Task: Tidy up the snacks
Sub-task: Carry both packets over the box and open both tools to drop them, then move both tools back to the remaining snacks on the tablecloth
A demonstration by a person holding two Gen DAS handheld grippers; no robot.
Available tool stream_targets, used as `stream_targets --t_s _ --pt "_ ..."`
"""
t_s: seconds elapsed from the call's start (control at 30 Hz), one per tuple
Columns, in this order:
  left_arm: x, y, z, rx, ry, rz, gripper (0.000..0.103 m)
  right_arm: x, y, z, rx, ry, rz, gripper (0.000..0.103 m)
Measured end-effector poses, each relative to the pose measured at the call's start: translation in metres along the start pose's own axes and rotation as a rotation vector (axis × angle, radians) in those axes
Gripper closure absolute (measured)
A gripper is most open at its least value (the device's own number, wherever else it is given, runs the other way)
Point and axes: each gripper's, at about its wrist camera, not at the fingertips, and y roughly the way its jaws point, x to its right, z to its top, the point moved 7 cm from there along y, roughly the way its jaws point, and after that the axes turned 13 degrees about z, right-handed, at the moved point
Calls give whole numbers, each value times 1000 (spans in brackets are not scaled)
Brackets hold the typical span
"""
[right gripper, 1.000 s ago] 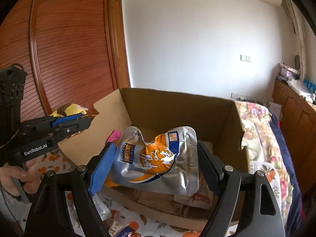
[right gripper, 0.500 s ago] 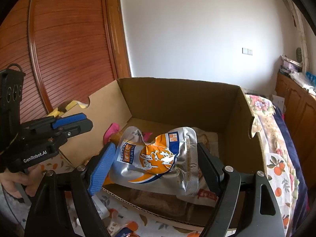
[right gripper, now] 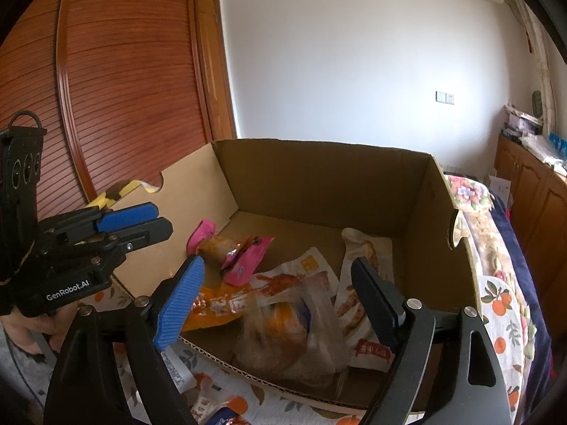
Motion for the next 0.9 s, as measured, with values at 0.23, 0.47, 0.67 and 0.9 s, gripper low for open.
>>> stream_targets --t_s 0.23,0.47,0.67,0.9 --pt "1 -1 0 3 0 0 69 -1 -1 -1 12 -8 -1 14" --pt "1 -3 1 10 -2 3 69 -1 -2 -2 21 -15 -1 14" --pt "-2 -7 3 3 -25 1 68 -2 -8 6 34 -14 -13 14" --pt "2 -23 9 27 -17 1 64 -7 -45 18 63 -13 -36 13"
